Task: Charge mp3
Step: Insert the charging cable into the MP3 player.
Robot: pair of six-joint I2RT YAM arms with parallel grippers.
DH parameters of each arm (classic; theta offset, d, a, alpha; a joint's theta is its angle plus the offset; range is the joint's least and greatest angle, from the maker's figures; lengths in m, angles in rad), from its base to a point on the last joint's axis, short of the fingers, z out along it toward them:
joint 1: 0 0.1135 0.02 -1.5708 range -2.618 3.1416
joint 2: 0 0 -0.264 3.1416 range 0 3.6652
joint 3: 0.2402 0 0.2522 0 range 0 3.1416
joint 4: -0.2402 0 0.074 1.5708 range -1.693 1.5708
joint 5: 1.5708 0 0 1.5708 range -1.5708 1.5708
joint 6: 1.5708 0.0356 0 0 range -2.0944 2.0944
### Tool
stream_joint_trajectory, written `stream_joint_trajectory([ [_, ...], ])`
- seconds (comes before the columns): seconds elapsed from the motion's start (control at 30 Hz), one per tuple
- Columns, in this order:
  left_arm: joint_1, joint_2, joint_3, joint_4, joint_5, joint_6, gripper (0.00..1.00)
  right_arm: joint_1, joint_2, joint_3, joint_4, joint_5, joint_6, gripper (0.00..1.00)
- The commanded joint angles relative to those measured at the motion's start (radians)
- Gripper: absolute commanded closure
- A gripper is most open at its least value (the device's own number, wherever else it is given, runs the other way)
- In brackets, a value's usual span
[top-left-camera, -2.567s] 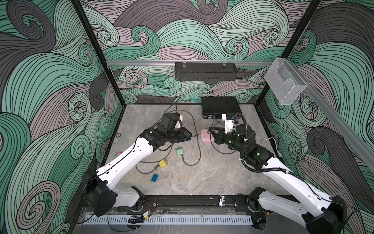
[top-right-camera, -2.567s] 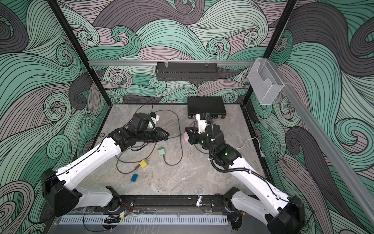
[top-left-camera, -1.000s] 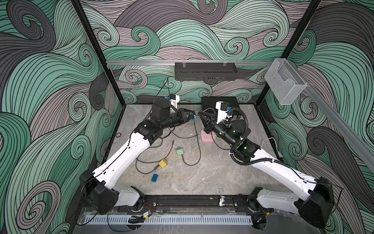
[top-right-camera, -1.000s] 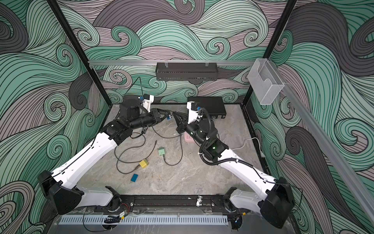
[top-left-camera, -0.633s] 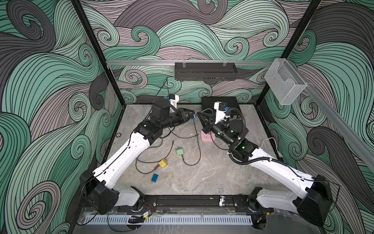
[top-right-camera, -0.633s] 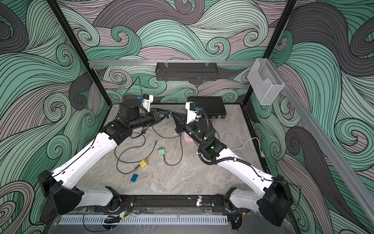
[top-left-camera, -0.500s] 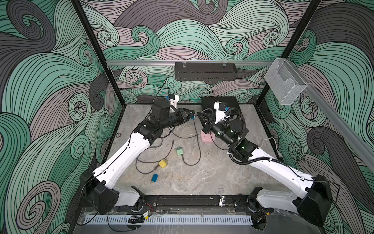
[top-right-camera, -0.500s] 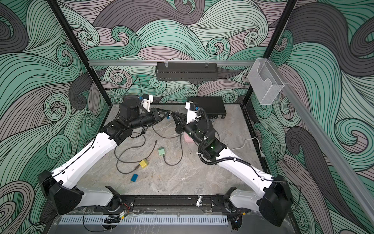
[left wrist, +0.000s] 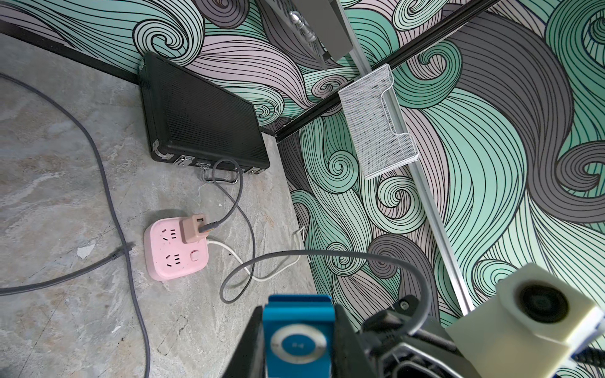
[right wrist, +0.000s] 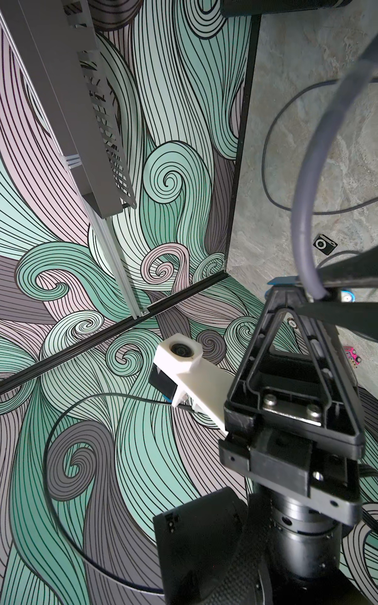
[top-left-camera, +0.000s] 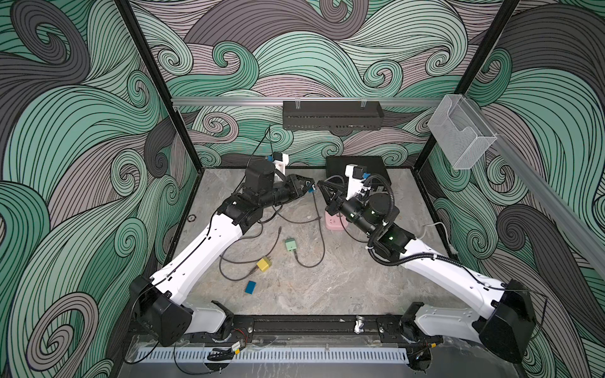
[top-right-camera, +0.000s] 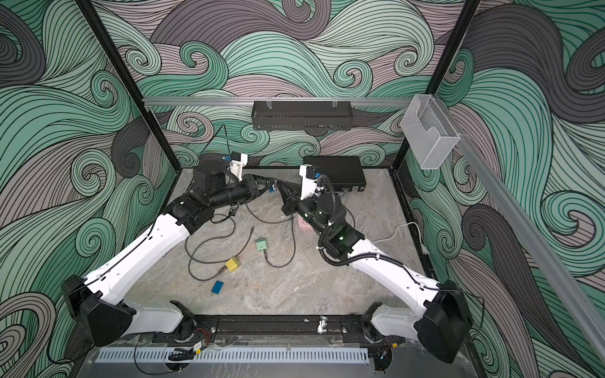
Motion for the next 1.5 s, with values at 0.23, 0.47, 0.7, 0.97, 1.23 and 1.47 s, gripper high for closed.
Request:
stream_joint_trajectory([
  [0.23, -0.017, 0.0, 0.021, 0.054, 0.012, 0.006, 0.88, 0.022, 0.025, 0.019, -0.077, 0.03, -0.02, 1.0],
  [0.47, -0.024, -0.003, 0.02, 0.063, -0.027, -0.004, 0.88, 0.042, 0.037, 0.016, -0.086, 0.058, -0.049, 1.0],
  [0.7, -0.028, -0.008, 0.013, 0.091, -0.057, -0.029, 0.88, 0.094, 0.061, 0.015, -0.12, 0.104, -0.141, 1.0],
  [0.97, -0.032, -0.024, -0.012, 0.144, -0.096, -0.056, 0.88, 0.096, 0.065, -0.011, -0.112, 0.157, -0.075, 1.0],
  [1.23, -0.034, -0.036, -0.017, 0.144, -0.093, -0.049, 0.89, 0.086, 0.062, -0.017, -0.102, 0.175, 0.009, 1.0],
  [1.47, -0.036, -0.067, -0.032, 0.034, -0.163, 0.007, 0.89, 0.044, -0.012, -0.011, -0.086, 0.11, 0.02, 1.0],
])
